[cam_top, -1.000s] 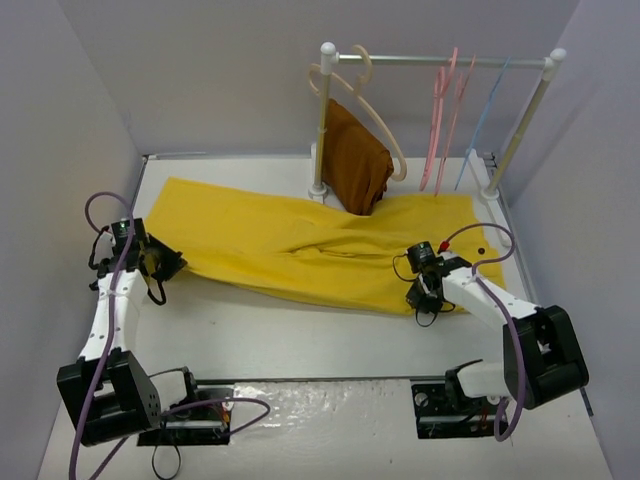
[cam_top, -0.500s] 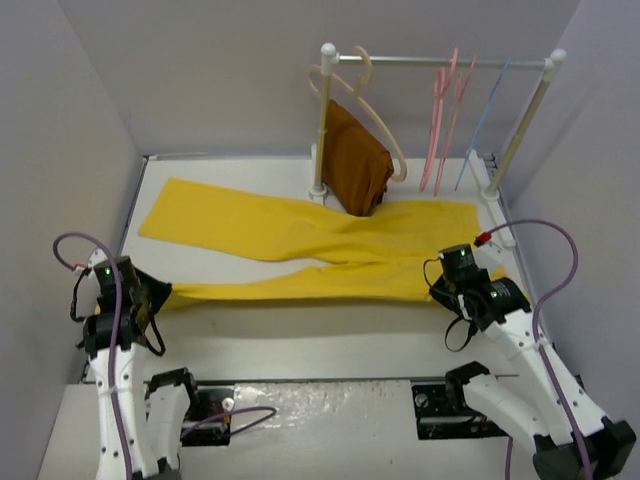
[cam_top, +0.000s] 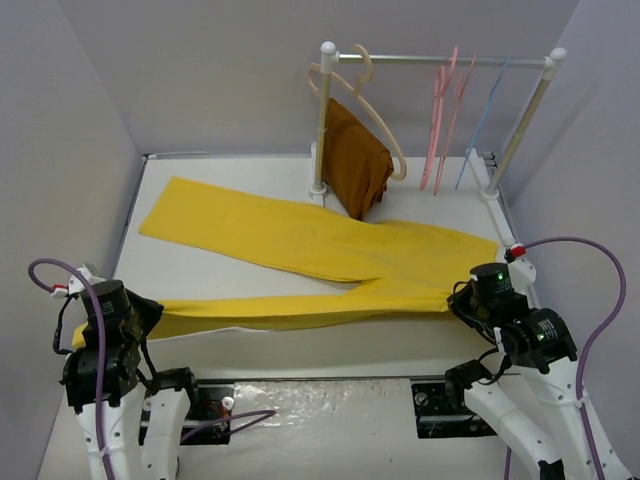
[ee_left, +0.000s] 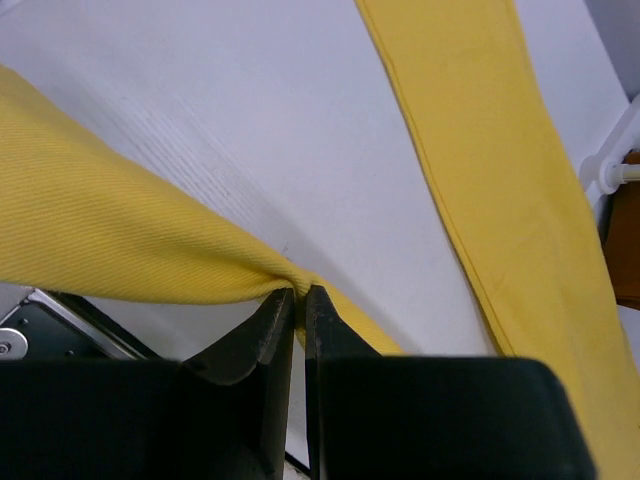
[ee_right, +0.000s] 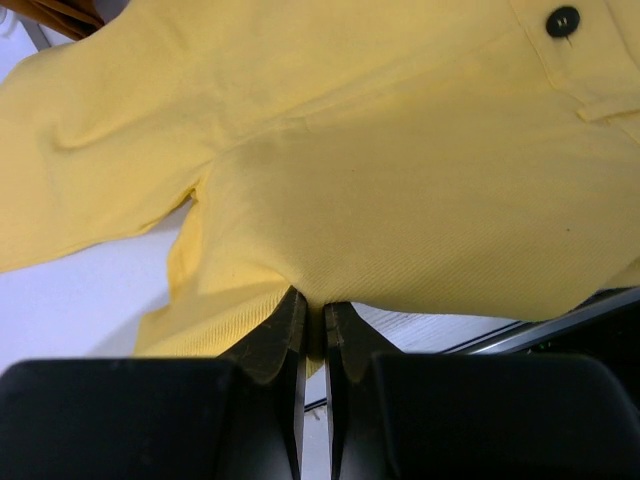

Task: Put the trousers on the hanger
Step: Fold the trousers at the center of the board.

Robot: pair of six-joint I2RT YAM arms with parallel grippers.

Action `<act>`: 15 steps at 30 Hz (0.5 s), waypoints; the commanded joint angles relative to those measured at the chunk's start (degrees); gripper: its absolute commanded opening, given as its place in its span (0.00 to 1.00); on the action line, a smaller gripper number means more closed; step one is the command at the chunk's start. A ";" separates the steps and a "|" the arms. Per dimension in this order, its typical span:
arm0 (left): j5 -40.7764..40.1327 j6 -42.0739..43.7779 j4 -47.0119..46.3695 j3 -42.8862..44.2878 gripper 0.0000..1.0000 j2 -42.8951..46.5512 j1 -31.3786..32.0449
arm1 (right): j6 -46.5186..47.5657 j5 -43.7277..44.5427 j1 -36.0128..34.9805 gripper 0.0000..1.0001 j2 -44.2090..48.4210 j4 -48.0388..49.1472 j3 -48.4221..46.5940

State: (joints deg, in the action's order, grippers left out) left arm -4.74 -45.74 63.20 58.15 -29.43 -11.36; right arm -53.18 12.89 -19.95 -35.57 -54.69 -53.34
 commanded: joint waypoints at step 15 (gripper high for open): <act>-19.82 16.83 -21.93 7.81 0.00 -19.69 0.59 | 19.83 21.09 1.05 0.00 -25.02 2.87 -12.05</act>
State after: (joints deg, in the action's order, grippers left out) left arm -7.11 -35.69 53.93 61.73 -44.34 -9.16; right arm -41.09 14.59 -20.69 -57.54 -50.60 -63.35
